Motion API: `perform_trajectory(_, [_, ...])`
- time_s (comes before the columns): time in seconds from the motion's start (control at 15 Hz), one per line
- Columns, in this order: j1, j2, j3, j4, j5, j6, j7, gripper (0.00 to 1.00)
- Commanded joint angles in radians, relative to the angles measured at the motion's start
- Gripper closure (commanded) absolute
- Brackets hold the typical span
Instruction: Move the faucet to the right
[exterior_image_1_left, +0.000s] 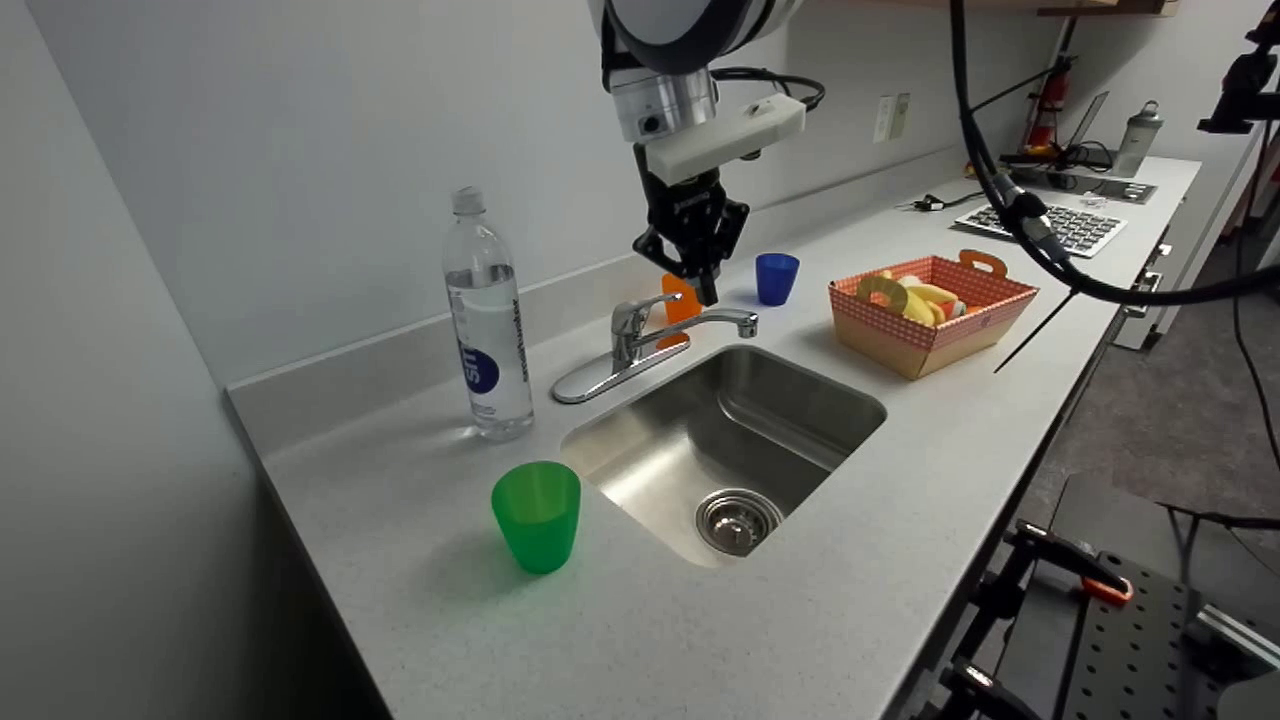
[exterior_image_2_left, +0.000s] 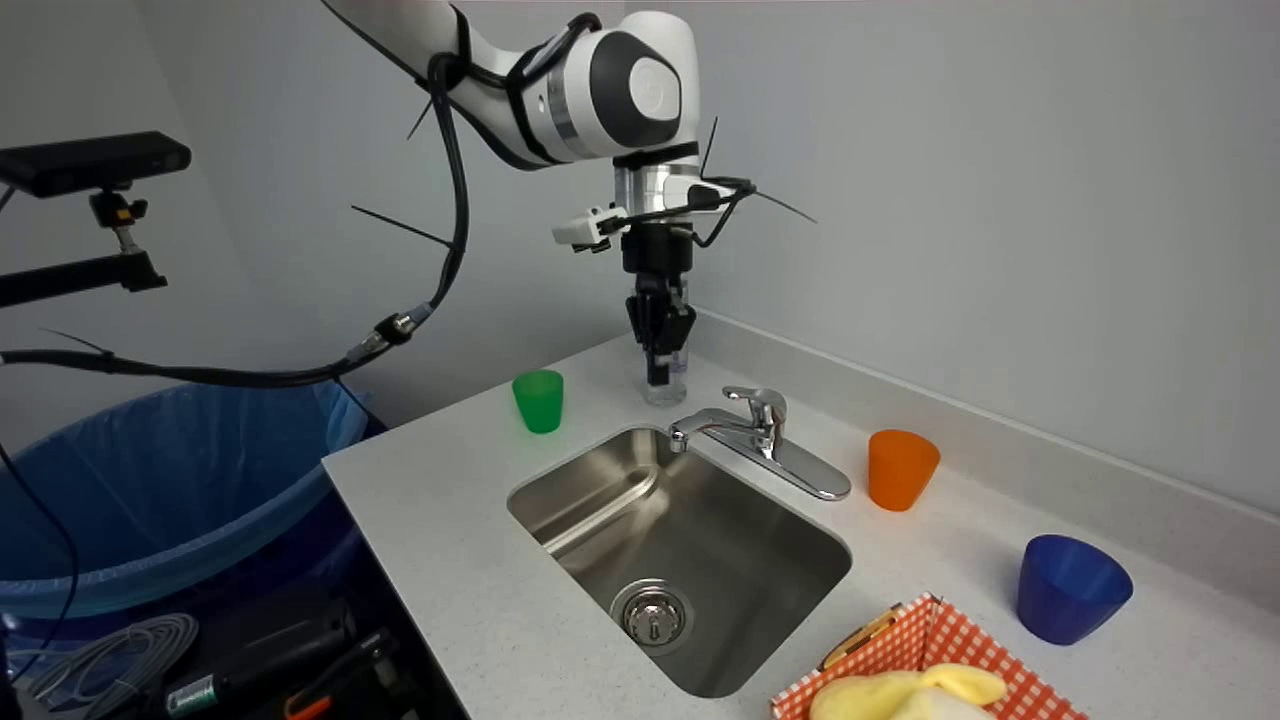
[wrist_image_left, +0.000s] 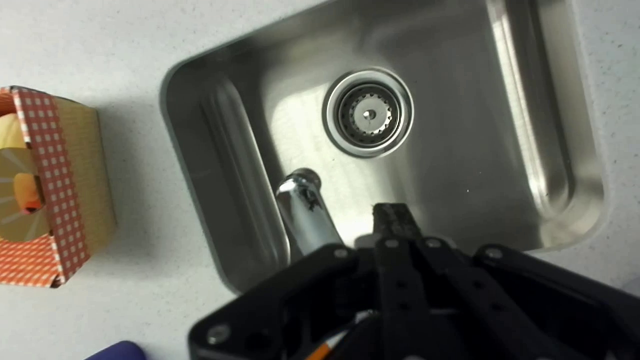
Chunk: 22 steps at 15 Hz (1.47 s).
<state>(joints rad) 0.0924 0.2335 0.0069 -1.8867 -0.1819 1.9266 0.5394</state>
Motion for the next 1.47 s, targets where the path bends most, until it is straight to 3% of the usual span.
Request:
perform_trajectory(0.0, [0.004, 0.021, 0.004, -0.011, 0.018, 0.003, -0.041, 1.0])
perform_trajectory(0.53, [0.001, 0.035, -0.022, -0.053, -0.032, -0.015, -0.061, 1.0])
perform_trajectory(1.4, [-0.049, -0.01, -0.122, -0.107, -0.1, -0.02, -0.021, 1.0])
